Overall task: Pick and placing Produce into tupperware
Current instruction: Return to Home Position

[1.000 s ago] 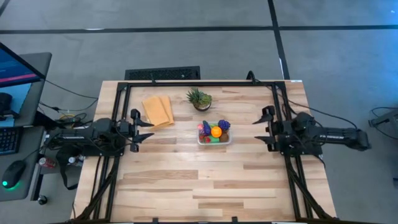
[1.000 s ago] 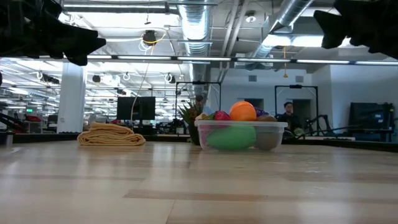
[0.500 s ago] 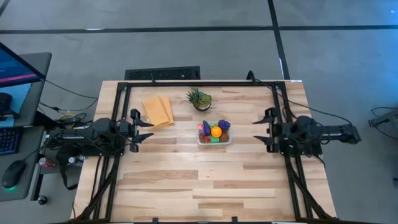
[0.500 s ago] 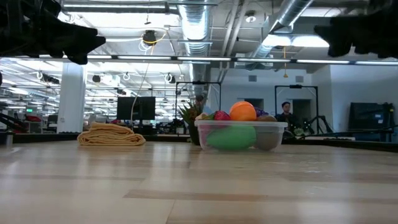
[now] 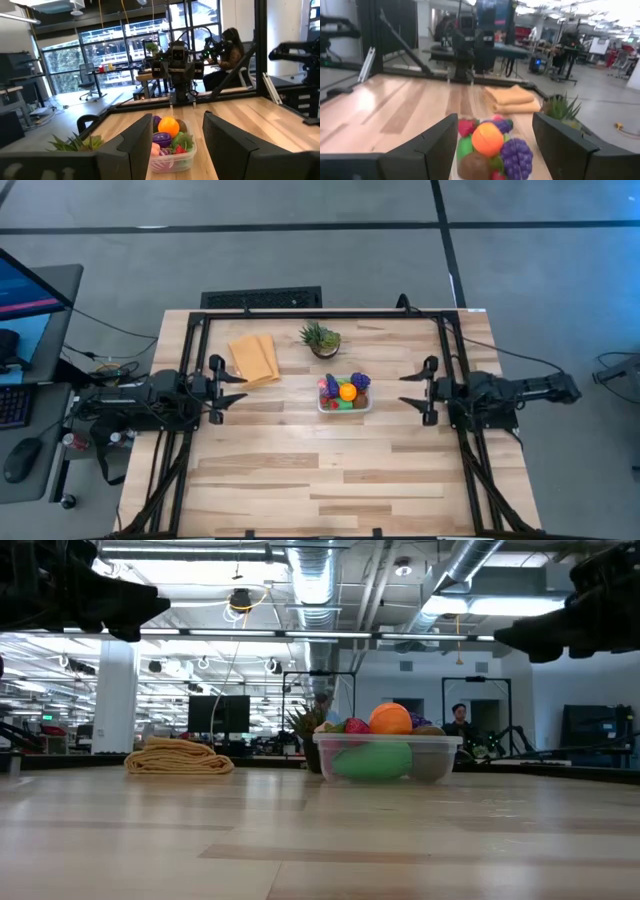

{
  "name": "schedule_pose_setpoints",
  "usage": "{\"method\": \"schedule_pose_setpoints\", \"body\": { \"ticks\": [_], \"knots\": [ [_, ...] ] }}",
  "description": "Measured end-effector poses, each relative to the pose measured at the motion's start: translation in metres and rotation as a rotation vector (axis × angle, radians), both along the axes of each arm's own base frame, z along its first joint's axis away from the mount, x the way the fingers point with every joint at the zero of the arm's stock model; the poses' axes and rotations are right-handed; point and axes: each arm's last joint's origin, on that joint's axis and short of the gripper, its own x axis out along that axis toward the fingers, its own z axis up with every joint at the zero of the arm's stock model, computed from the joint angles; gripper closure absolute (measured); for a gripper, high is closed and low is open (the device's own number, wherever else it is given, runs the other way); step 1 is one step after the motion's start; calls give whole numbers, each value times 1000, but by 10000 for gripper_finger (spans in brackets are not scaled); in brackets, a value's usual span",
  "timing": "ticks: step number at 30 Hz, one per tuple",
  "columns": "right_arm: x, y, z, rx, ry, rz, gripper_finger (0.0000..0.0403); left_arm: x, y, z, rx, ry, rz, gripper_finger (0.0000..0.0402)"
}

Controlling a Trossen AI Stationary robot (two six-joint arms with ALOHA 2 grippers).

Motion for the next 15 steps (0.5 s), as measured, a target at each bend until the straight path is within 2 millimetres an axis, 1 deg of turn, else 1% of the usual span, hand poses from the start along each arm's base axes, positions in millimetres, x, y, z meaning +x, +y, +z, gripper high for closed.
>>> {"method": "schedule_pose_setpoints", "body": {
  "ticks": [7, 9, 12, 13, 15],
  "knots": [
    [5, 0, -6, -9, 77, 2, 152, 0, 0, -2, 14, 21, -13, 236],
    [3, -2, -4, -7, 56, -17, 152, 0, -1, -2, 16, 17, -28, 236],
    [-1, -3, 7, -15, -15, -25, 152, 0, -1, 0, 17, -3, -33, 236],
    [-3, -3, 8, -15, -32, -25, 152, 0, -1, 0, 17, -4, -32, 236],
    [-4, -3, 6, -16, -10, -27, 152, 0, -1, 1, 17, -8, -28, 236]
  ]
}}
